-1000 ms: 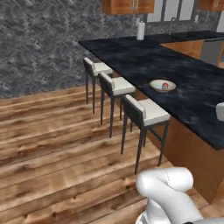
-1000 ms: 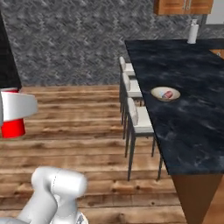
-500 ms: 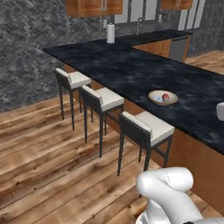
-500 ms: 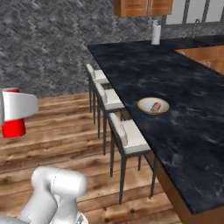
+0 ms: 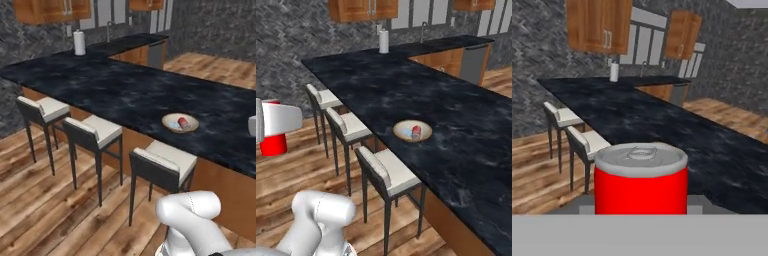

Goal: Open the fridge, grab two sodas, and place both sodas inside the bowl with ice on the dining counter.

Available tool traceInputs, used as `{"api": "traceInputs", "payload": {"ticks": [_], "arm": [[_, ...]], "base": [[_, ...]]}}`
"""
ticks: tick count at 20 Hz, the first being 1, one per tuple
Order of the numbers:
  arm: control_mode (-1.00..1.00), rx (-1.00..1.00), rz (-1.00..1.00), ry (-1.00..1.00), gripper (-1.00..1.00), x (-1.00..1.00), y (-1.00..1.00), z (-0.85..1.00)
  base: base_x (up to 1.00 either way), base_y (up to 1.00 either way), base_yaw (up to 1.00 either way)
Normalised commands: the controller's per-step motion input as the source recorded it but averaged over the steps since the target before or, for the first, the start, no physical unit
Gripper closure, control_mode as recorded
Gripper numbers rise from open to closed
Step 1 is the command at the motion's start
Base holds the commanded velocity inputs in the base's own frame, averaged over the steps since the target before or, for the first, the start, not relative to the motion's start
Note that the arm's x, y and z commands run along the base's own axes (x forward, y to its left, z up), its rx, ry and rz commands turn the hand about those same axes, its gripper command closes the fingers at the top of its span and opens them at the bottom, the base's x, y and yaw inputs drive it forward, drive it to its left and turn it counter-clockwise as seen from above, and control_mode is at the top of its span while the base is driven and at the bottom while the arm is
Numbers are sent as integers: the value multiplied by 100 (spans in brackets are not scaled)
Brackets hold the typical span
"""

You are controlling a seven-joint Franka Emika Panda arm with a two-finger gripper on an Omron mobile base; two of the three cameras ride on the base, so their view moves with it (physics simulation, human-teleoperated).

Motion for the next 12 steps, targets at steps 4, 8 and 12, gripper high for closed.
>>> {"api": "traceInputs", "payload": {"ticks": [4,8,12], "arm": [[100,0,0,0,100,0,0,0],[100,0,0,0,100,0,0,0],[100,0,0,0,100,0,0,0]], "base": [[56,39,-52],[59,41,-52],[69,33,-49]]}}
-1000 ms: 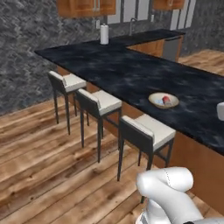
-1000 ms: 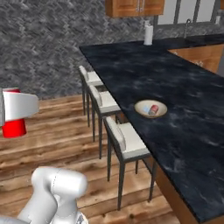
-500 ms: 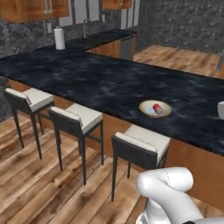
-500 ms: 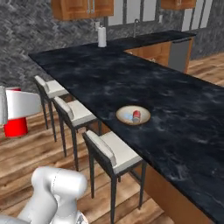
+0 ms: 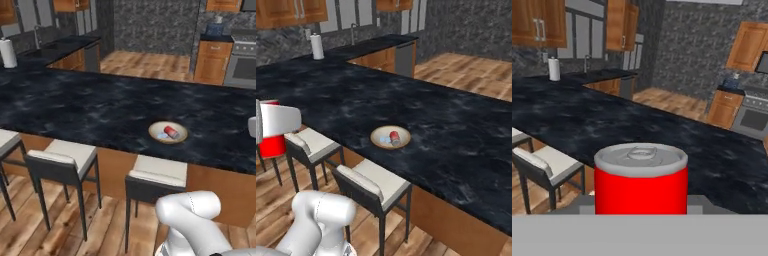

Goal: Open the fridge, grab two sodas, and place both sodas inside the bowl with ice on the dining counter.

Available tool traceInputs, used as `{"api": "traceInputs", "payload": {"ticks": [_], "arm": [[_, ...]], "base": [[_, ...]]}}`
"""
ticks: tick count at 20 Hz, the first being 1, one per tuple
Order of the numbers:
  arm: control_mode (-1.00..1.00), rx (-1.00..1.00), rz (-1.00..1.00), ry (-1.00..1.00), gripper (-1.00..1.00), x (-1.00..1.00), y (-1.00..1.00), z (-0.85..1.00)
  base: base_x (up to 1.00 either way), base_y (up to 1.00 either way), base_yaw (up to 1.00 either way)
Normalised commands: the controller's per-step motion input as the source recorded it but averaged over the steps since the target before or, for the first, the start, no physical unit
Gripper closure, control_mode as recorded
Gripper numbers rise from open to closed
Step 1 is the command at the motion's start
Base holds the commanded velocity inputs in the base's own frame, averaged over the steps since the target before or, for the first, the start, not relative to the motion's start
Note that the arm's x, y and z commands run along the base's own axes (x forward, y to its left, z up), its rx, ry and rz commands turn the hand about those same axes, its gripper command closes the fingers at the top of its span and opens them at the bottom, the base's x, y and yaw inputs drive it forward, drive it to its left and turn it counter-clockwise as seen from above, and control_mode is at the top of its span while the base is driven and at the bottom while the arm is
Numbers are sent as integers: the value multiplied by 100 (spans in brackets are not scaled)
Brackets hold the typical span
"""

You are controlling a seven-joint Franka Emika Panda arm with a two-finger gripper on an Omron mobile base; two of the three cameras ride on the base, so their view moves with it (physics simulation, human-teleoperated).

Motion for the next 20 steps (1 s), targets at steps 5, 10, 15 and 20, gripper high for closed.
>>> {"api": "traceInputs", "payload": {"ticks": [5,10,15,20], "arm": [[100,0,0,0,100,0,0,0],[100,0,0,0,100,0,0,0],[-100,-2,-9,11,100,40,29,-17],[-100,-3,-1,42,100,100,62,-63]], "base": [[76,14,-45],[83,16,-43],[57,20,-22],[0,0,0]]}}
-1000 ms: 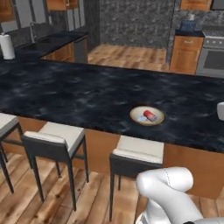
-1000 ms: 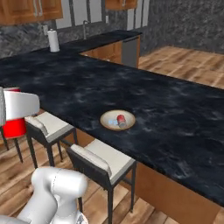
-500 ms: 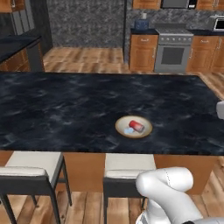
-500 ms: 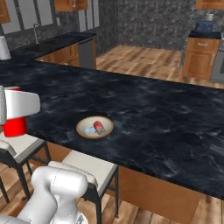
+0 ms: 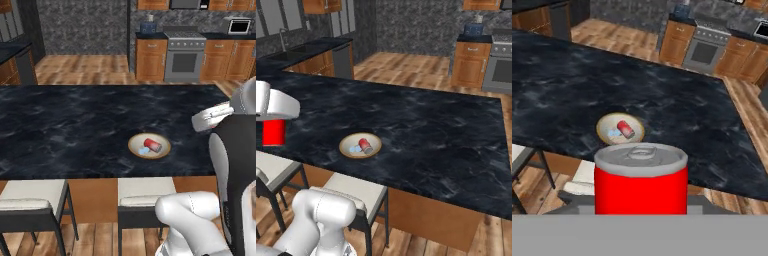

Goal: Open the fridge, grab two sodas, and place both sodas inside the bowl with ice on the dining counter.

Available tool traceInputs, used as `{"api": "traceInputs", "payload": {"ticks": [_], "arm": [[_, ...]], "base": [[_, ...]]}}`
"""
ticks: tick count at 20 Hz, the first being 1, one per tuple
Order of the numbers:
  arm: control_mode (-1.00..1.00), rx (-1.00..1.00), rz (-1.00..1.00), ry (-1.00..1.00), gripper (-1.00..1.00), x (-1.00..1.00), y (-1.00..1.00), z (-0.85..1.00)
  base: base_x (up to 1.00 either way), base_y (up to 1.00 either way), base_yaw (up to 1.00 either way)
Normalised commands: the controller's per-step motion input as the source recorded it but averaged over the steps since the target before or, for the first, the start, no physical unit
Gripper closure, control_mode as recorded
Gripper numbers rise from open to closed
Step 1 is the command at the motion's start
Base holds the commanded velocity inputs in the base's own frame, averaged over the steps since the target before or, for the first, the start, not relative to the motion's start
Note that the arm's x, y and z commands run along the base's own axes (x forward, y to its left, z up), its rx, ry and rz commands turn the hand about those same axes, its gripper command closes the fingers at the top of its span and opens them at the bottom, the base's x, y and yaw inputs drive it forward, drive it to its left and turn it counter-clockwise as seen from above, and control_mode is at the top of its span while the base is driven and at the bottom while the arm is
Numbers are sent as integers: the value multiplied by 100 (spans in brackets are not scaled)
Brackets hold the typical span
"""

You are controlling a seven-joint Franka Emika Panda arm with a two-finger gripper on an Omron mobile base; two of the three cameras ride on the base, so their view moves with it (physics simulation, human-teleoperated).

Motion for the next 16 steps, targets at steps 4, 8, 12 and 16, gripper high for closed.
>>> {"api": "traceInputs", "payload": {"ticks": [4,8,12,16], "arm": [[-100,-3,6,44,100,100,42,-81],[-100,-5,16,52,100,100,13,-88],[-100,-5,19,53,100,100,0,-70],[-100,2,11,14,100,89,-8,-30]], "base": [[0,0,0],[0,0,0],[0,0,0],[0,0,0]]}}
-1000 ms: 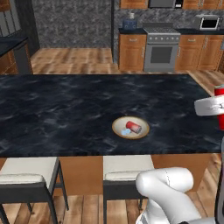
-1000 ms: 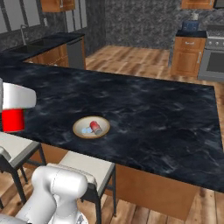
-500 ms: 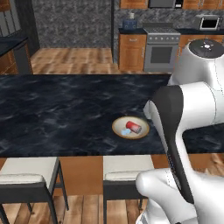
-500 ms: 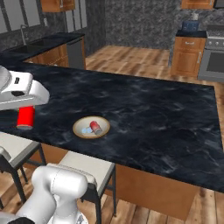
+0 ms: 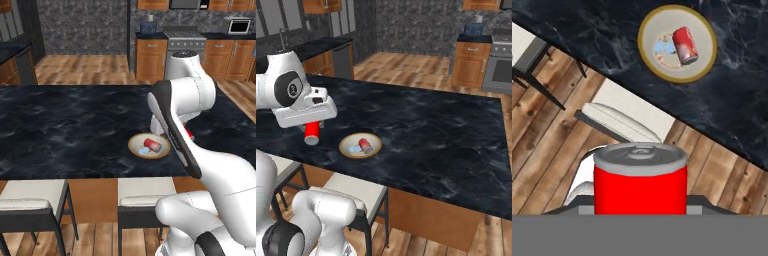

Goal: Open the fridge, grab two sodas, and place both sodas inside the bowl with ice on the dining counter.

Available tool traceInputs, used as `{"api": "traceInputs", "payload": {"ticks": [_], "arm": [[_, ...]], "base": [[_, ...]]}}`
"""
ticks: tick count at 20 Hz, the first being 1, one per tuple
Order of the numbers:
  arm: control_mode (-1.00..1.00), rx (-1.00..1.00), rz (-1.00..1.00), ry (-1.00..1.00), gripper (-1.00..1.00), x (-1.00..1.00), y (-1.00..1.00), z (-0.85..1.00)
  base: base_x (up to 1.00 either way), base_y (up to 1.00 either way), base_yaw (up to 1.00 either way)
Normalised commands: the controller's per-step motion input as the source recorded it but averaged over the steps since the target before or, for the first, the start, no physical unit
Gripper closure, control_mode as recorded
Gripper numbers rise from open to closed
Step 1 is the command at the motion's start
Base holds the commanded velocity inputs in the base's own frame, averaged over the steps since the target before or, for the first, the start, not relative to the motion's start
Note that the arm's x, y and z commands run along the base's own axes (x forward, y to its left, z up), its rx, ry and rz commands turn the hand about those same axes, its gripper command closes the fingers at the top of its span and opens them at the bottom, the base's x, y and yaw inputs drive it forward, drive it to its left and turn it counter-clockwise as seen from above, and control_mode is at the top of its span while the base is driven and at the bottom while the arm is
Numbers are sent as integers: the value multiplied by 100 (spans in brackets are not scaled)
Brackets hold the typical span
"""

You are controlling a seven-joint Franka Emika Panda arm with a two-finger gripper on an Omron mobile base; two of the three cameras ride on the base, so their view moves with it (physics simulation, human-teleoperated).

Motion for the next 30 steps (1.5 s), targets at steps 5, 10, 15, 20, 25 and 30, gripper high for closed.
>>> {"api": "traceInputs", "payload": {"ticks": [5,10,15,20,25,30], "arm": [[-100,6,15,1,100,74,-22,-27],[-100,0,14,0,100,68,-23,-50],[-100,0,9,4,100,49,-7,-55],[-100,0,5,6,100,56,0,-48],[-100,0,4,7,100,60,0,-47],[-100,0,4,6,100,58,0,-50]], "base": [[0,0,0],[0,0,0],[0,0,0],[0,0,0],[0,0,0],[0,0,0]]}}
